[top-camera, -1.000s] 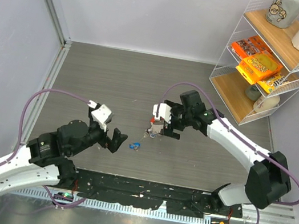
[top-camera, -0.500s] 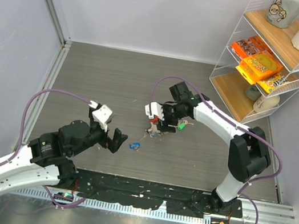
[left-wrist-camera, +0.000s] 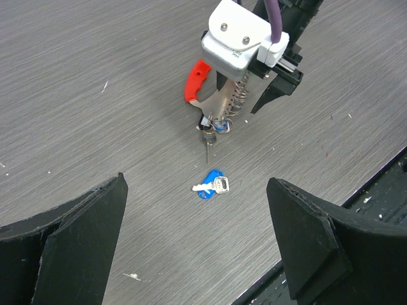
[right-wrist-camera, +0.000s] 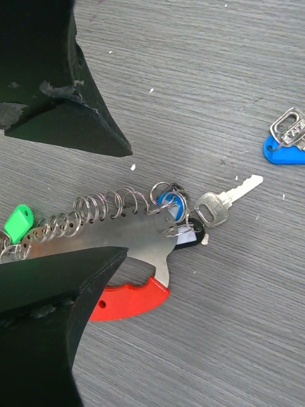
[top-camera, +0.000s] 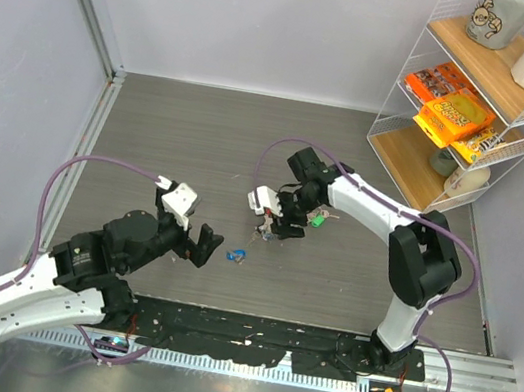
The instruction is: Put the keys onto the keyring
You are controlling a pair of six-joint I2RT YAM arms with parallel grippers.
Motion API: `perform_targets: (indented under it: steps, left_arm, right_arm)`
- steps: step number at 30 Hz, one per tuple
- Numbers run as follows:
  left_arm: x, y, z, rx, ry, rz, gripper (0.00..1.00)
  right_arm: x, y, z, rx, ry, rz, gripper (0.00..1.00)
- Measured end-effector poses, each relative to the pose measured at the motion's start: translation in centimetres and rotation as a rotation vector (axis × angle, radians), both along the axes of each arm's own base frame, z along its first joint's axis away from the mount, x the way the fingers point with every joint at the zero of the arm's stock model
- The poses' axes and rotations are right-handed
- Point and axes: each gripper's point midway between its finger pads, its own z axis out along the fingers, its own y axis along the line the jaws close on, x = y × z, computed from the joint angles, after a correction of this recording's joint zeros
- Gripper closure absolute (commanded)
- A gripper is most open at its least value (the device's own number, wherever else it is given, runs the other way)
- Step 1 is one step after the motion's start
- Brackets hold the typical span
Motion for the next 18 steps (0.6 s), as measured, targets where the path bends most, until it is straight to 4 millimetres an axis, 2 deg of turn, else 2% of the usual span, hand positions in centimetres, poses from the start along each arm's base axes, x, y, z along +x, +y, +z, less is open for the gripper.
perform_targets:
  steps: [10,18]
  left_arm:
    - [0.0,0.0,0.0,0.000,0.000,0.000,0.01]
    - [0.0,0.0,0.0,0.000,0.000,0.000,0.01]
  right_arm:
    - [0.7,1.1,-0.7,-0.029,0.000,0.024,0.44]
    - [0.4,1.0,-2.0,-0.077,0.031,0.042,0.49]
